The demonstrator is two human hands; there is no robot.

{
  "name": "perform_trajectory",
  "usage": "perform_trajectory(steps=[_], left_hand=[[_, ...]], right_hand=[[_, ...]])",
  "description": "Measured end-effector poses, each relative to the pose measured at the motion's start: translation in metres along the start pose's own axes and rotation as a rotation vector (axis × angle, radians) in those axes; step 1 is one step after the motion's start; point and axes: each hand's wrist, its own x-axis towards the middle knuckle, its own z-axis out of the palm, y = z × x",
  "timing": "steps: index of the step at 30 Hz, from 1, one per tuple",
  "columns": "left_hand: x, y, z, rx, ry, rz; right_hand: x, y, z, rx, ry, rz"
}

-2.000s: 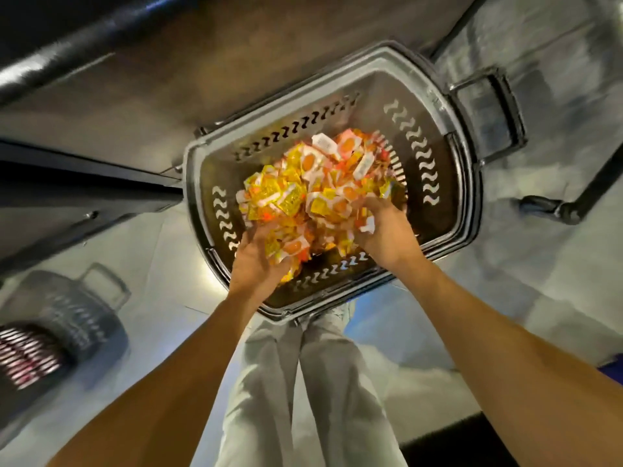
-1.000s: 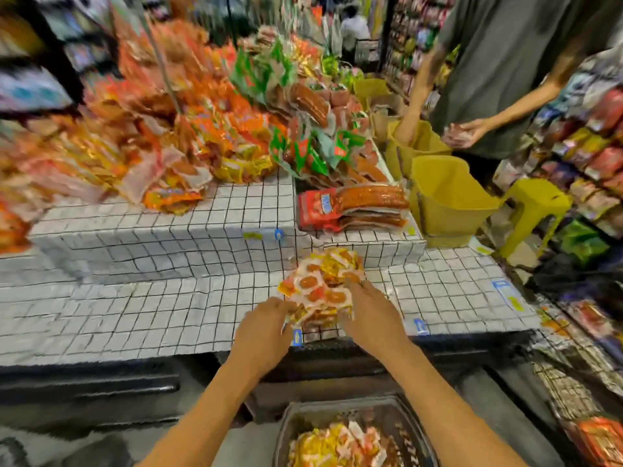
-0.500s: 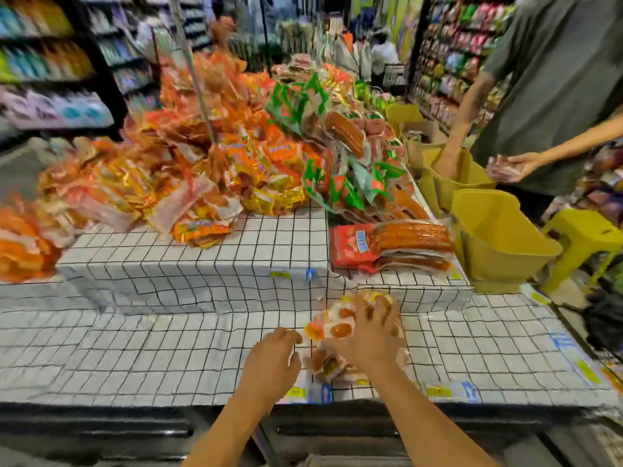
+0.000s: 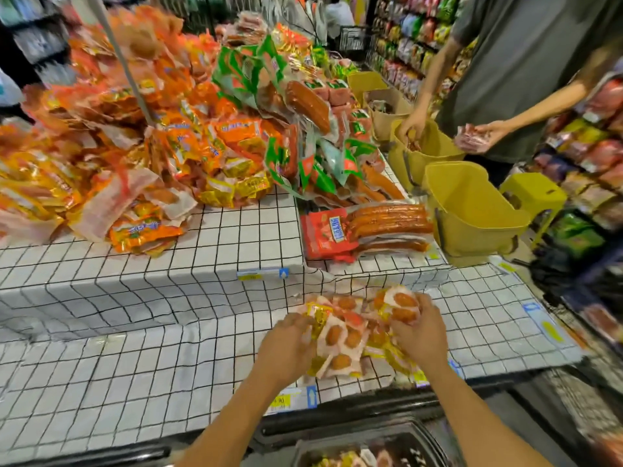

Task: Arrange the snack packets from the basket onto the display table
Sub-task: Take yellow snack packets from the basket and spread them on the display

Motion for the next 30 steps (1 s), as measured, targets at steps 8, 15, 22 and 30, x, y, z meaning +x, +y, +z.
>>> perform_trajectory(steps=[8, 15, 22, 30], left_hand=[[0.036, 0.029, 0.051, 0.108, -0.213, -0.059], [0.047, 0.05, 0.072, 0.234, -0.147, -0.191], [0.045, 0.045, 0.068, 0.112, 0.036, -0.134], [0.041, 0.055, 0.038, -0.184, 0.29, -0.025]], right_hand=[[-0.016, 0.026, -0.016, -0.019, 0.021, 0.014], [-0.022, 0.036, -0.011, -0.014, 0.032, -0.028], [-0.026, 0.039, -0.013, 0.027, 0.036, -0.055], [-0.026, 0.025, -0.029, 0.048, -0.016, -0.122]])
